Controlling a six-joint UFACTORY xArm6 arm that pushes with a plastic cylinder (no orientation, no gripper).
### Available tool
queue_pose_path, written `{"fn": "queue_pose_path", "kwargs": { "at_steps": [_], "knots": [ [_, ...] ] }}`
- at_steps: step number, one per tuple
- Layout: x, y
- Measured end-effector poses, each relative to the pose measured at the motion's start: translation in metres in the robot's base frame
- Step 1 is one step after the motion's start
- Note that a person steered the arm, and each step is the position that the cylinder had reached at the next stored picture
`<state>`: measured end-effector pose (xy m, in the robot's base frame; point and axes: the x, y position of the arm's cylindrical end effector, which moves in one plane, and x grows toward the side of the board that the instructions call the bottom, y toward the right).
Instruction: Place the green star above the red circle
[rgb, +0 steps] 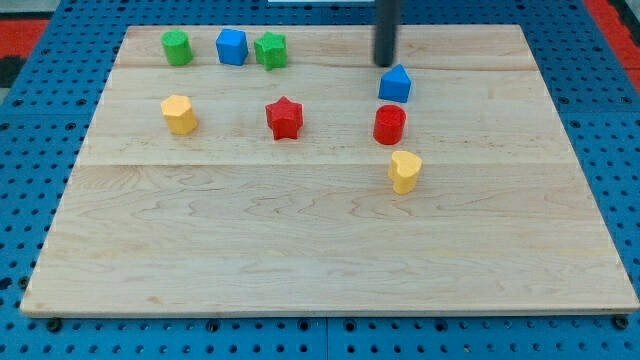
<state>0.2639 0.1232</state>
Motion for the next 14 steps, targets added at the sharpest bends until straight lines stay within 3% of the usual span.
{"fn": "queue_pose_path", "kwargs": {
  "at_steps": [1, 3, 4, 5, 7, 8, 9, 11, 12, 13, 14],
  "knots": [
    [0.043, 0.017],
    [0.030, -0.199],
    [-0.002, -0.213],
    [-0.011, -0.268],
    [-0.034, -0.221],
    [-0.050, -0.234],
    [-0.040, -0.162],
    [0.026, -0.115],
    [0.025, -0.076],
    [-0.011, -0.075],
    [0.009, -0.051]
  ]
}}
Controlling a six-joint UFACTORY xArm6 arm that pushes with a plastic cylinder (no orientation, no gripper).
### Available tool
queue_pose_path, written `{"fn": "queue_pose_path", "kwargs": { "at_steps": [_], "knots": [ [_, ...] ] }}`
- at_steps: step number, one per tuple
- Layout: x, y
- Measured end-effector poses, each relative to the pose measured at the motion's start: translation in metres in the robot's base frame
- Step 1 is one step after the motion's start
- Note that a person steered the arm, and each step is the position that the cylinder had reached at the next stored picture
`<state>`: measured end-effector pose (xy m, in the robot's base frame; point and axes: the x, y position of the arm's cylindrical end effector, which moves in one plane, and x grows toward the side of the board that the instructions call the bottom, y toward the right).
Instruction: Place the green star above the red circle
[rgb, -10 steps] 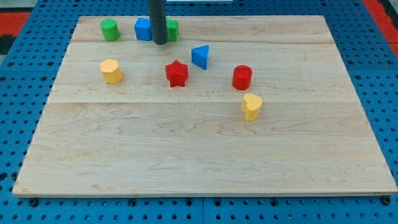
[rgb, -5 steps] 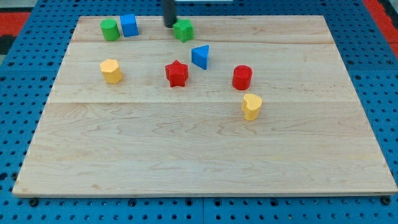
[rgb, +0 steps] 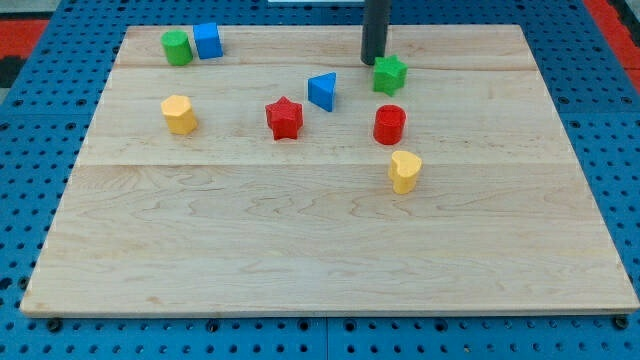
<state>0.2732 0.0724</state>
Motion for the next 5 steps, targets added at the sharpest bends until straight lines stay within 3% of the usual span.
{"fn": "queue_pose_path", "kwargs": {
  "at_steps": [2, 3, 4, 5],
  "knots": [
    [-0.022, -0.025],
    [0.001, -0.042],
    [0.047, -0.015],
    [0.051, -0.054]
  ]
}}
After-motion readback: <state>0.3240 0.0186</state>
